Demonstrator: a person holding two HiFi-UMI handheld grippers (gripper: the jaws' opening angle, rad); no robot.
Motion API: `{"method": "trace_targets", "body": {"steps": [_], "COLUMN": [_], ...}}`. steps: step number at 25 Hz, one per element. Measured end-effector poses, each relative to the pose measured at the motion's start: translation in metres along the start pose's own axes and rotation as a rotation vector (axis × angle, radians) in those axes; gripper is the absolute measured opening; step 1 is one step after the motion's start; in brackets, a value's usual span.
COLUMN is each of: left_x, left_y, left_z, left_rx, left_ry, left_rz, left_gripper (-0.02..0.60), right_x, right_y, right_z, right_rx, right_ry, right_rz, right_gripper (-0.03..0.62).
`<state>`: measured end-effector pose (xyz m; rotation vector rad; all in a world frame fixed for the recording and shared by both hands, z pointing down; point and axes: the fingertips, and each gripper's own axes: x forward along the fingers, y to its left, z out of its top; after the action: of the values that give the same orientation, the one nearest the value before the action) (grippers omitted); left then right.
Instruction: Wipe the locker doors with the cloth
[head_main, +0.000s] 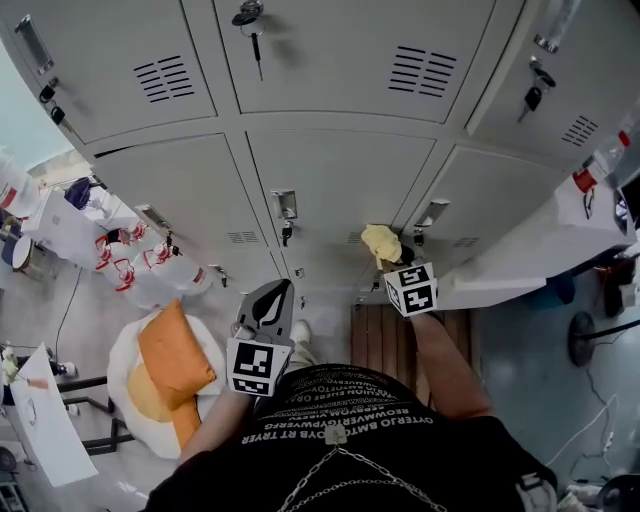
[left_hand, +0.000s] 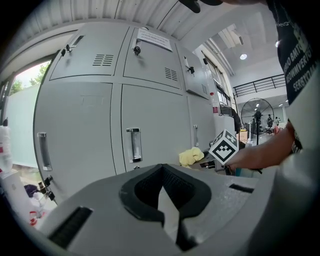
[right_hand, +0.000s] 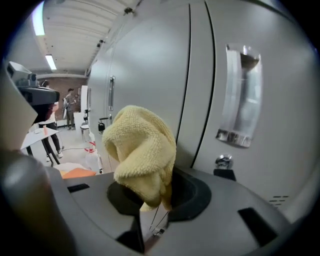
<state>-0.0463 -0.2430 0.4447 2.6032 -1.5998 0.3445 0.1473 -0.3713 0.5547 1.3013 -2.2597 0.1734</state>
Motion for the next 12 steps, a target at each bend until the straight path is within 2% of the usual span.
{"method": "trace_targets", "body": {"steps": [6, 12], "left_x": [-0.011, -0.032], "left_y": [-0.010, -0.018], "left_z": [0.019, 0.032], "left_rx": [0.049, 0.064], "left_ry": [-0.043, -0.074], "left_rz": [0.018, 0.047], "left_gripper": [0.006, 0.005], "right_x": [-0.080, -0.161], "right_y": [0.006, 0.029], "right_z": [0.046, 0.072], "right_rx": [-0.057, -0.071], "right_ry": [-0.256, -0.396], "right_rz": [-0.041, -0.018], "right_gripper": [0.078, 0.075]}}
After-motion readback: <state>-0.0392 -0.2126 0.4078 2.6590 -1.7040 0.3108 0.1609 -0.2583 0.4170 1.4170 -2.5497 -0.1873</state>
